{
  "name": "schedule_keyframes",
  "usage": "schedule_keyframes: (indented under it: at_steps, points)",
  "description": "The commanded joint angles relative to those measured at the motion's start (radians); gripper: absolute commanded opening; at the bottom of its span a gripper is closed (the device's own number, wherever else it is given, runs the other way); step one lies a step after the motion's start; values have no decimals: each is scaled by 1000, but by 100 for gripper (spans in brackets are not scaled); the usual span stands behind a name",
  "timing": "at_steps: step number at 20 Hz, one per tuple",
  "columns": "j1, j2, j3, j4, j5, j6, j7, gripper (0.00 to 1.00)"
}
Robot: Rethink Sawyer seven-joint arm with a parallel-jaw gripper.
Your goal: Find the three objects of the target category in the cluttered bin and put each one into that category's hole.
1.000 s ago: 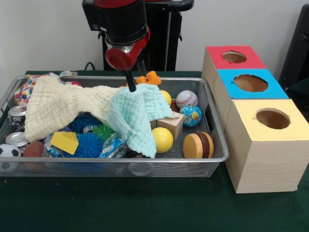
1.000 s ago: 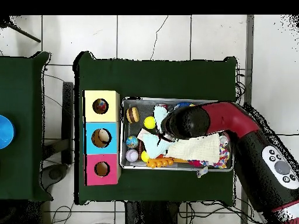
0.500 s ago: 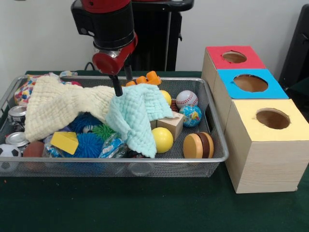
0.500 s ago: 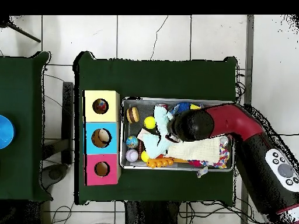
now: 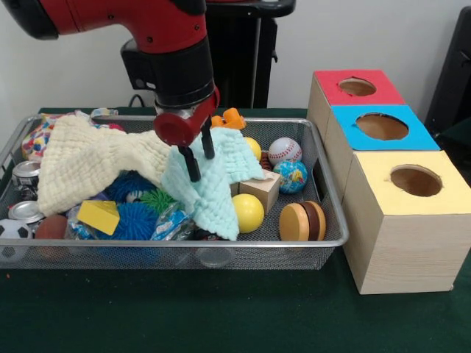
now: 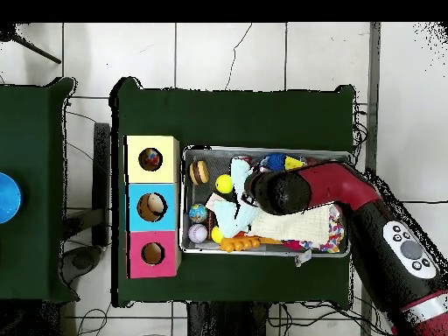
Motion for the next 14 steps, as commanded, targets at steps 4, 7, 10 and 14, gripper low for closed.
schedule_keyframes:
  at_steps: [4,7,10,14]
  points:
    - [10,75,-95,-11,-30,-52,8,100]
    - [-10,89,-79,-3,5,-48,-15,0]
    - [-10,78,-81,-8,7,-11,-46,0]
    - [12,53,-94,-15,-19,3,-56,0]
